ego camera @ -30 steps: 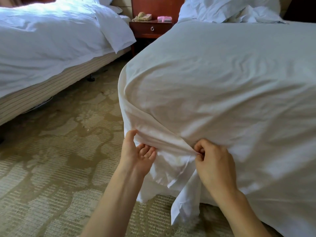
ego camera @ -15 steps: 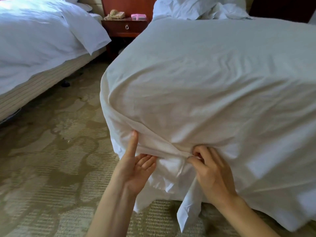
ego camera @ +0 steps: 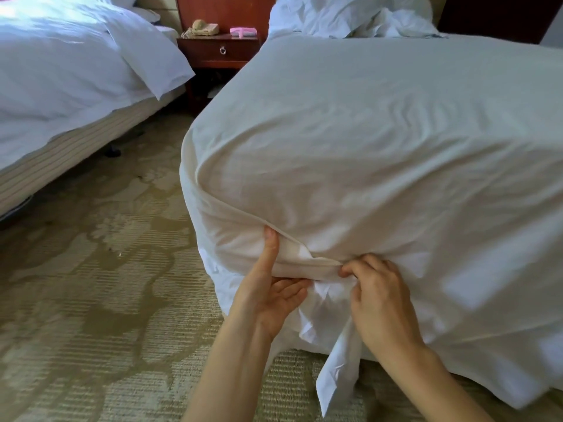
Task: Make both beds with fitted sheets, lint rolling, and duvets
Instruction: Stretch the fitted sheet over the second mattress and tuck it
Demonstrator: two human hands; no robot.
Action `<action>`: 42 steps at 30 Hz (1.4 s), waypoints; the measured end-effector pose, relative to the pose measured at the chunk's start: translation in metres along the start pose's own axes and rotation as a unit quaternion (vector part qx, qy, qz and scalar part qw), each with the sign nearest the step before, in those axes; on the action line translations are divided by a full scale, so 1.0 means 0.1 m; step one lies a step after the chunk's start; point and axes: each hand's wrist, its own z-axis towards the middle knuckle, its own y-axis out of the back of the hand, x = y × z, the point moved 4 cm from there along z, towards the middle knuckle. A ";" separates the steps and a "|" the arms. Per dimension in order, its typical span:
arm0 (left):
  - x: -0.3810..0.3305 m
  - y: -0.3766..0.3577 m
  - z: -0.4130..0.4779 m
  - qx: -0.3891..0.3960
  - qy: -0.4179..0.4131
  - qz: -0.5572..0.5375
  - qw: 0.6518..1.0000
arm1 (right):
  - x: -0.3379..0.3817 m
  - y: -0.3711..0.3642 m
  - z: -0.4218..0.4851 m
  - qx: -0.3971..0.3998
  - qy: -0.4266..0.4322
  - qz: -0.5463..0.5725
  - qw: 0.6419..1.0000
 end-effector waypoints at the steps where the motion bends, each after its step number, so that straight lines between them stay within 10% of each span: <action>1: 0.01 -0.02 0.01 -0.005 -0.007 -0.011 1.000 | 0.05 0.02 -0.01 0.000 0.000 -0.017 1.000; 5: 0.03 -0.05 0.06 -0.017 -0.022 -0.018 0.999 | 0.18 0.10 -0.10 0.100 -0.050 -0.133 0.985; 8: 0.01 -0.02 0.11 -0.032 -0.032 0.026 0.999 | 0.10 -0.08 -0.17 0.231 -0.201 0.062 0.950; 13: 0.00 0.04 0.19 -0.028 -0.062 0.052 0.996 | -0.02 -0.19 -0.08 0.105 -0.495 0.684 0.526; 18: -0.04 0.08 0.22 0.045 -0.093 0.029 0.994 | -0.14 -0.20 0.00 0.075 -0.478 0.795 0.367; 21: -0.09 0.05 0.25 0.090 -0.122 0.028 0.988 | -0.15 -0.31 0.08 0.111 -0.432 0.815 0.371; 30: -0.33 -0.12 0.32 0.098 -0.219 0.024 0.971 | -0.15 -0.28 0.48 0.164 -0.271 0.762 0.565; 38: -0.33 -0.15 0.32 0.128 -0.235 0.040 0.963 | -0.17 -0.32 0.49 0.152 -0.249 0.778 0.556; 42: -0.27 -0.25 0.37 0.183 -0.245 -0.060 0.950 | -0.04 -0.36 0.53 0.090 -0.223 0.851 0.467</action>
